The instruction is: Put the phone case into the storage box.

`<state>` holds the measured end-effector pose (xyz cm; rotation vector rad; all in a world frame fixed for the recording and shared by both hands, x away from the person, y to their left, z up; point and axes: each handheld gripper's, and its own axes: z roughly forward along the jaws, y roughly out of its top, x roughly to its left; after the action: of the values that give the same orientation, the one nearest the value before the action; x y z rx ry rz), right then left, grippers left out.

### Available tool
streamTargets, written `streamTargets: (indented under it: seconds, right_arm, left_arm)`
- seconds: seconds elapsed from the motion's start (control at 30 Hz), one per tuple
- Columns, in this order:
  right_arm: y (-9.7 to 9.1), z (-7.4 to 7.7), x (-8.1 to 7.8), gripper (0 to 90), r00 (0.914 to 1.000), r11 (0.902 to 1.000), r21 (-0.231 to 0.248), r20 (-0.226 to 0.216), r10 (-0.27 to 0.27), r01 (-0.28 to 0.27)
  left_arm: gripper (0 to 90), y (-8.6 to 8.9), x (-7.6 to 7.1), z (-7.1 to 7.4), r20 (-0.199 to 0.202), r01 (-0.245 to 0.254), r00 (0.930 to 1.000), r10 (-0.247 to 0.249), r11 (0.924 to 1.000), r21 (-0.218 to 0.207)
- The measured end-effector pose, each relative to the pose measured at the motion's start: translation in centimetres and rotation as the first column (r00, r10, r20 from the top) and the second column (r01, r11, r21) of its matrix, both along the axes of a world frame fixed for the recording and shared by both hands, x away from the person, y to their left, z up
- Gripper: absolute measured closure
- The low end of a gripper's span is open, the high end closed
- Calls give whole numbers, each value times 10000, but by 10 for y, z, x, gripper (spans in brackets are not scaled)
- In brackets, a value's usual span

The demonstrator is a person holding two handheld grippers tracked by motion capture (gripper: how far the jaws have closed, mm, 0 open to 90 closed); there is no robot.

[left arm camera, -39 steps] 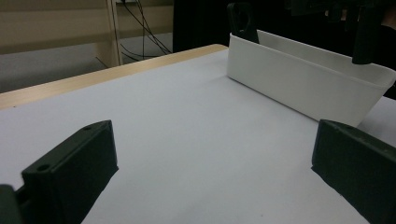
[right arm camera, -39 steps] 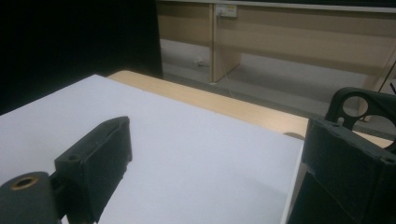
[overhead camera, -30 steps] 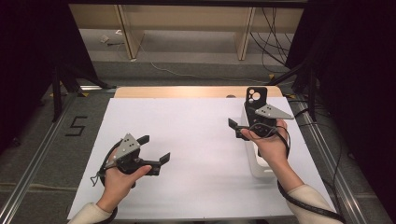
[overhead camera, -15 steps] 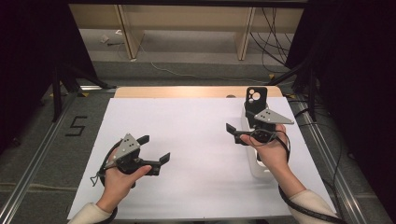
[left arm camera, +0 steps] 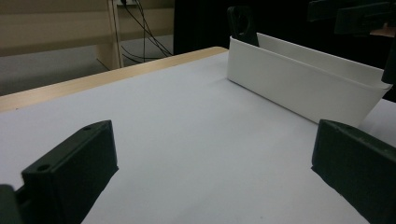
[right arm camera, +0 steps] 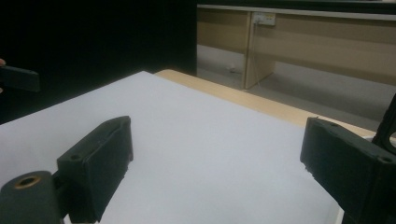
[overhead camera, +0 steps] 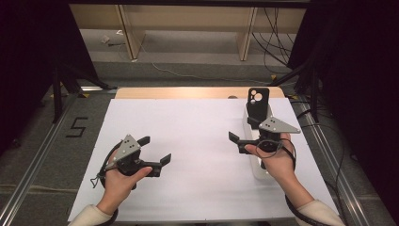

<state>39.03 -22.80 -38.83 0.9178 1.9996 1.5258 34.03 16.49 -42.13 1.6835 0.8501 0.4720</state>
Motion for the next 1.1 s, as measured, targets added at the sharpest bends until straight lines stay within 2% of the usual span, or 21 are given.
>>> streamTargets:
  seconds: [0.7,1.1]
  right_arm:
    - [-24,-6,-27,124,9990,9991,-79,165,412,-411]
    - [-34,-11,-37,126,9989,9990,-253,275,370,-363]
  left_arm:
    - [0,1,0,0,-2,-62,10000,62,10000,-36]
    - [0,2,1,0,13,-97,10000,97,10000,-17]
